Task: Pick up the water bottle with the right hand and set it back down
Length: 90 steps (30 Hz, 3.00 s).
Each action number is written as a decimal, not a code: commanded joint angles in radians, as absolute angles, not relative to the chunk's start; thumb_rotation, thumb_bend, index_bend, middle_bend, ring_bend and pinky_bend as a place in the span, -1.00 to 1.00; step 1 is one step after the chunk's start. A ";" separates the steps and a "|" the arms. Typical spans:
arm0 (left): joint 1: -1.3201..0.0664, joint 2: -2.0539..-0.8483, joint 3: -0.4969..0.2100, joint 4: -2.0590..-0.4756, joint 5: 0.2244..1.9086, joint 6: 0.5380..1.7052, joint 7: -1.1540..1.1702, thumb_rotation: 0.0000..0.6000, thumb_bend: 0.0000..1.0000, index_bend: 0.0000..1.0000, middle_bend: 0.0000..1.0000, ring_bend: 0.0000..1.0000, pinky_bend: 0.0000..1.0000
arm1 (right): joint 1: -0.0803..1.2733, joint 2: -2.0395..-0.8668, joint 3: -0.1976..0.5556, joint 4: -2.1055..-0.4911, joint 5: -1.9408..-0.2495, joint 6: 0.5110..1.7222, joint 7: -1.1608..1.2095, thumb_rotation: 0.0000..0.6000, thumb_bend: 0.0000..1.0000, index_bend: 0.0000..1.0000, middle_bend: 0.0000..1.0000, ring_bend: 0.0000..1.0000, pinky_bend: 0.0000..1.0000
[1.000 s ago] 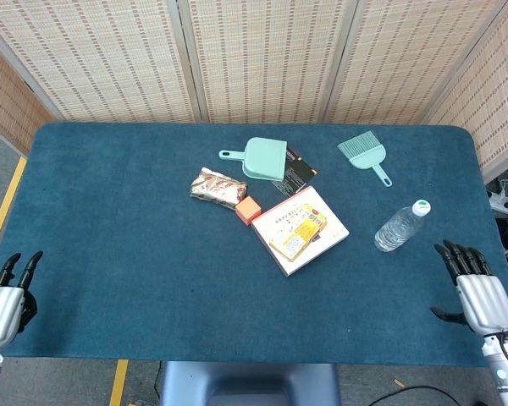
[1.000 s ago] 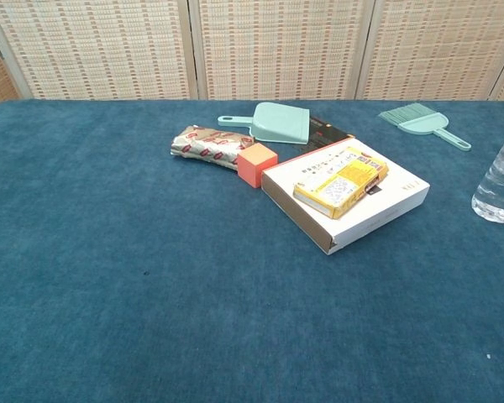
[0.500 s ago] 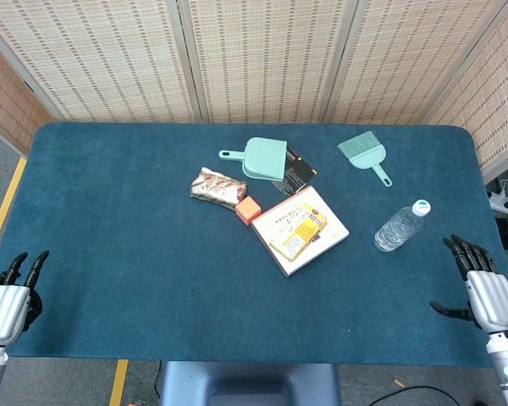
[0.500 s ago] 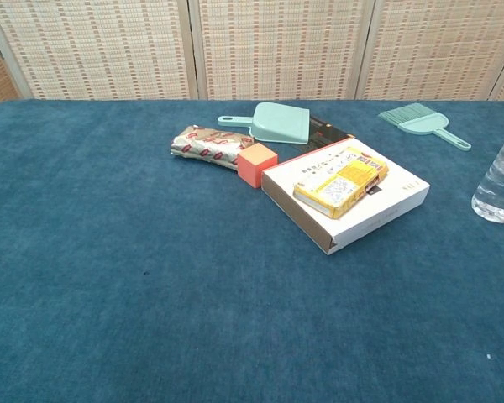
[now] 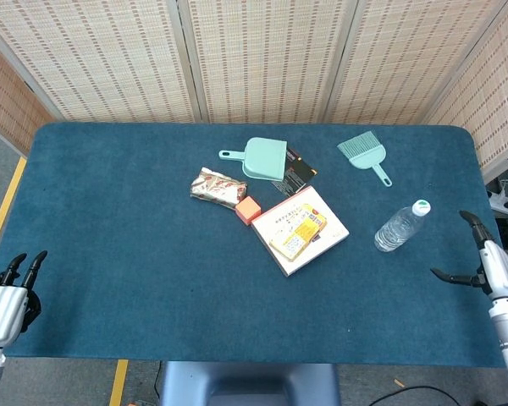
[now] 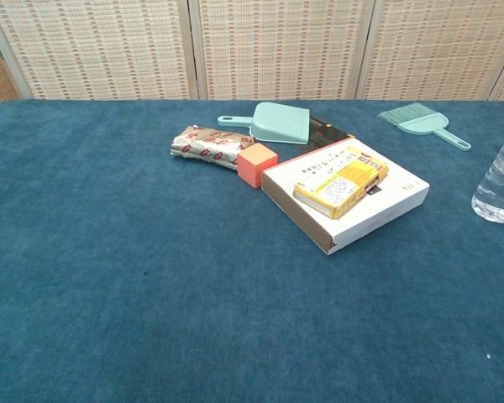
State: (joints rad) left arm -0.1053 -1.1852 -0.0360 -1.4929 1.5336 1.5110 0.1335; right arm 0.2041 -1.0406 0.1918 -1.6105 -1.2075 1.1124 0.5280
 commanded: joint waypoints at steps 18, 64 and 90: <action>-0.107 -1.180 -0.035 -1.492 1.529 1.501 0.115 1.00 -0.34 -0.90 -0.81 -0.82 -0.34 | 0.381 -1.220 0.285 -1.378 -1.066 0.845 0.600 1.00 -0.96 -1.00 -1.00 -1.00 -0.82; -0.115 -1.182 -0.023 -1.485 1.536 1.482 0.106 1.00 -0.34 -0.86 -0.76 -0.82 -0.34 | 0.381 -1.292 0.420 -1.504 -1.180 1.038 0.718 1.00 -0.05 0.45 0.20 -0.10 0.12; -0.117 -1.183 -0.023 -1.480 1.533 1.478 0.101 1.00 -0.34 -0.86 -0.75 -0.82 -0.34 | 0.387 -1.343 0.369 -1.505 -1.175 1.134 0.437 1.00 -0.05 0.45 0.20 -0.10 0.14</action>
